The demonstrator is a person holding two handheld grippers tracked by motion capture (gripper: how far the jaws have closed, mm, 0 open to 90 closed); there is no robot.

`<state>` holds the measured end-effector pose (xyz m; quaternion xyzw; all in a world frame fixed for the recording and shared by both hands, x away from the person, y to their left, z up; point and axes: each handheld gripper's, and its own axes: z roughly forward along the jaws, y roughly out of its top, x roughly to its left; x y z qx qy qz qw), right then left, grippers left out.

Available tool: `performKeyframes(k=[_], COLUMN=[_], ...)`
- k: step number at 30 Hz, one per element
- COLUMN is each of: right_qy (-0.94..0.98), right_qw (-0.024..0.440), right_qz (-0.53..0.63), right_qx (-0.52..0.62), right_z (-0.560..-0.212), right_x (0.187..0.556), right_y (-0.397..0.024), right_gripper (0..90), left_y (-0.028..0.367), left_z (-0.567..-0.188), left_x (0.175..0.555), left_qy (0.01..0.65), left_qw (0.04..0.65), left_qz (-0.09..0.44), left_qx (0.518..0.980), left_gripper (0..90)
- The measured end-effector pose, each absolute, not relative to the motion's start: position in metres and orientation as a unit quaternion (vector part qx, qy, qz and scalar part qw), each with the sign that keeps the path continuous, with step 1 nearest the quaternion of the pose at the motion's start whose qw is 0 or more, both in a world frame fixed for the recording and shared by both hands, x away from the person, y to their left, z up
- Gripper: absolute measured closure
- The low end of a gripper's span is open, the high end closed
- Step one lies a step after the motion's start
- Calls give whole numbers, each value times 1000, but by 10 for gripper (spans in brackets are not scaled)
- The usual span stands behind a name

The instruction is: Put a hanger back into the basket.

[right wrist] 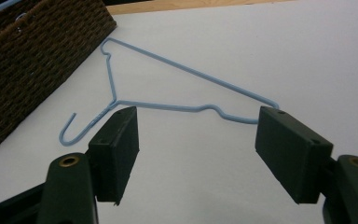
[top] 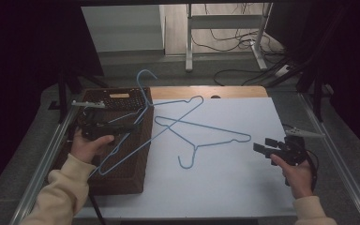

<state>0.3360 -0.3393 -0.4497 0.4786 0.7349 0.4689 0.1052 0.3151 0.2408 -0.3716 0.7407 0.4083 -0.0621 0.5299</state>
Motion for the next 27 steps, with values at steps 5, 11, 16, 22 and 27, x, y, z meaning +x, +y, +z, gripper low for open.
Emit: performKeyframes(k=[5, 11, 16, 22, 27], right_qy=[739, 742, 745, 748, 750], right_qw=[106, 105, 105, 105, 104], right_qz=[464, 460, 457, 452, 450], right_qx=[477, 477, 475, 474, 473], right_z=[-451, -452, -453, -454, -455], right_x=[336, 337, 336, 337, 337], right_y=[-338, -337, -335, -334, -333], right_gripper=[305, 305, 304, 304, 304], left_y=[263, 289, 313, 342, 357], left_z=[-372, -376, -380, -389, -399], left_x=[313, 309, 304, 302, 307], left_qy=[423, 439, 455, 478, 499], left_qw=[536, 538, 543, 545, 542], left_qz=[-53, -42, -31, -18, -12], left_qx=[729, 719, 705, 688, 676], left_gripper=[867, 867, 867, 867, 867])
